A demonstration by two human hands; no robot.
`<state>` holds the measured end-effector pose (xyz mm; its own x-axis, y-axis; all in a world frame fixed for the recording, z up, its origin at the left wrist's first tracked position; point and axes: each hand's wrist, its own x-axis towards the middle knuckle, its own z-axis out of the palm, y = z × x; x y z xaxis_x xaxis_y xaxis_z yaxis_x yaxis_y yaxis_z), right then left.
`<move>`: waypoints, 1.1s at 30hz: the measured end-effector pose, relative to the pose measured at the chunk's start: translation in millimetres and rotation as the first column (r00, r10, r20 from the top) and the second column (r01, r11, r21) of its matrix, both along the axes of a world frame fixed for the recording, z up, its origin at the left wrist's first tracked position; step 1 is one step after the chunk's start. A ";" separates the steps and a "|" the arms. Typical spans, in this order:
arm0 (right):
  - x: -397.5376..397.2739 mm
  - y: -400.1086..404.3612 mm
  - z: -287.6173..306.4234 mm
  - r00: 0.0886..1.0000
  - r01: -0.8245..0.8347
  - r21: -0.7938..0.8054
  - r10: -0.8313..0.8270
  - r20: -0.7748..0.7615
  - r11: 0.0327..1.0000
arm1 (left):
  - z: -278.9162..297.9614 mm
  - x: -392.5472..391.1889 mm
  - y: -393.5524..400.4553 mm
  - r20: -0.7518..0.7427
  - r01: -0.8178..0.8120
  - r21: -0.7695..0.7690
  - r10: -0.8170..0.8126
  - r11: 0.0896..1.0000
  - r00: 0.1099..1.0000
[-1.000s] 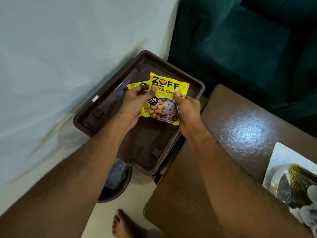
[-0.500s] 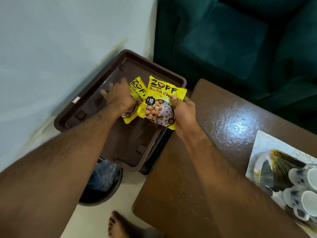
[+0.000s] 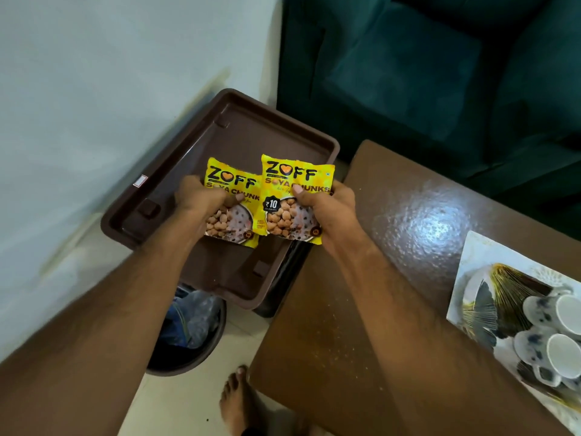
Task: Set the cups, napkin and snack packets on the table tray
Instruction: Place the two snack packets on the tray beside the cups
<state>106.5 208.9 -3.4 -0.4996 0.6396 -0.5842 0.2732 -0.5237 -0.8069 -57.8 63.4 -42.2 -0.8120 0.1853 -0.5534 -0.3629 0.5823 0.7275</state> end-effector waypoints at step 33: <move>112.0 37.1 26.9 0.988 0.146 0.017 -0.145 -0.048 0.989 | 85.6 89.2 20.5 0.043 -0.002 0.437 -0.019 0.899 0.999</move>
<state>218.5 246.0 23.5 -0.4271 0.7188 -0.5485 0.1572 -0.5384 -0.8279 31.4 84.0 43.3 -0.7853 0.4239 -0.4512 -0.3977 0.2130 0.8924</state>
